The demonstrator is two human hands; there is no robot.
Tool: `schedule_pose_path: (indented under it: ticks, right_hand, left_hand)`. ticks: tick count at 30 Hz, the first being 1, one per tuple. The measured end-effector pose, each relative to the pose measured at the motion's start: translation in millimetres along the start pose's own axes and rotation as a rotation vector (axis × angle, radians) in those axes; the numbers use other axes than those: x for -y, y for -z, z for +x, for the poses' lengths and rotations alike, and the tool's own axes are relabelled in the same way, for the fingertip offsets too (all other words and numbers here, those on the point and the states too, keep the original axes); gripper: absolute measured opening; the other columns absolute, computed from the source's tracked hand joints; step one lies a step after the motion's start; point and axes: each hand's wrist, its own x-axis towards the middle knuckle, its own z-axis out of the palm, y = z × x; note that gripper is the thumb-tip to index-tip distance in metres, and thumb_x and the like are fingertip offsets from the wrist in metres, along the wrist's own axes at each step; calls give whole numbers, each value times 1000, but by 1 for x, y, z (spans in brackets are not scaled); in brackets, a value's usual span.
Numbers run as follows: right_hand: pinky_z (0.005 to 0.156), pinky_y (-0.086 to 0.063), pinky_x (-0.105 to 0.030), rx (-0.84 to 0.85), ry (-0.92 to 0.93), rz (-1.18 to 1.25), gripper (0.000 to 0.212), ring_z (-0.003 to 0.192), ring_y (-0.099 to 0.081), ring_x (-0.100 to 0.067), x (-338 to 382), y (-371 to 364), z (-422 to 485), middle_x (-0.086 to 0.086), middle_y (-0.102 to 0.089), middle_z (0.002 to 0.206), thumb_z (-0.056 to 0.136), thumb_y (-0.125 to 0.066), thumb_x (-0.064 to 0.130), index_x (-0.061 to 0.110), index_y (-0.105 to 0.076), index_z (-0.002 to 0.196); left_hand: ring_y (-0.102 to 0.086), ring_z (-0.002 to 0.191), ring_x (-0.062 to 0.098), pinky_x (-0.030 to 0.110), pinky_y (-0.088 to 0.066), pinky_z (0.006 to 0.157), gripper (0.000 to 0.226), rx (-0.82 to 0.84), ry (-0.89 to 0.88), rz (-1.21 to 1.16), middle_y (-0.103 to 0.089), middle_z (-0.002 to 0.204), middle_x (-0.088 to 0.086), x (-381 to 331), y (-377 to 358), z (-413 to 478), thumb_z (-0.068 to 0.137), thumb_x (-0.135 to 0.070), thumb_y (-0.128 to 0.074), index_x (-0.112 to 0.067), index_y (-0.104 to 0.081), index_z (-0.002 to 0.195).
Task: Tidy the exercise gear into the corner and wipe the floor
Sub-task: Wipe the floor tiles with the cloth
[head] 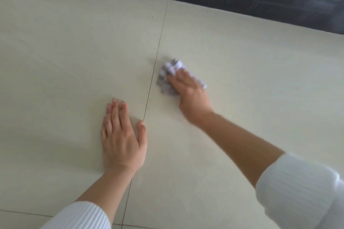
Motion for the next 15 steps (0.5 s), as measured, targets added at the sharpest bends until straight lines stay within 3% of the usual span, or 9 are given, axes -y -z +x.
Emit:
schedule_pose_path:
  ticks: [2,4,6,9,13,15]
  right_hand:
    - [107,-37,-50,113,125,39,78,135,-40,-36,25,-8,-38,-12,-46,145,64,-36,-15,12,-54,135]
    - [105,-41,-41,248,323,-18,78,133,-44,-32,26,2,-67,-10,-48,143,61,-37,-14,11,-57,132]
    - [106,-40,-32,273,430,-81,71,131,-46,-27,0,23,-70,-9,-50,142,66,-35,-6,12,-58,131]
    - [114,-26,-27,122,116,-104,70,137,-37,-28,-60,49,-43,-10,-40,148,74,-40,-13,11,-50,138]
    - [112,-32,-37,-89,-539,-193,69,144,-21,-26,-100,66,12,-6,-25,157,82,-43,-8,15,-35,146]
    - [109,-33,-38,-94,-665,-186,59,143,-22,-29,-93,62,49,-9,-25,155,85,-42,-1,13,-37,142]
  left_hand:
    - [-22,144,28,39,-17,115,67,3,5,-13,-27,155,13,0,1,0,91,-41,-30,-4,-30,146]
    - [-21,144,27,39,-17,115,67,11,10,-20,-27,155,13,-1,2,0,91,-42,-29,-4,-31,146]
    - [-21,145,27,39,-18,115,67,16,13,-13,-26,156,13,-1,3,1,92,-42,-28,-4,-30,146]
    - [-20,145,27,39,-18,114,66,28,12,-1,-26,156,13,-2,4,1,92,-42,-29,-4,-29,147]
    - [-21,144,28,38,-17,113,66,23,11,1,-27,155,13,-2,3,1,92,-42,-30,-4,-31,146]
    - [-22,144,28,39,-18,113,66,13,16,5,-28,155,13,-2,1,1,92,-41,-30,-4,-32,146]
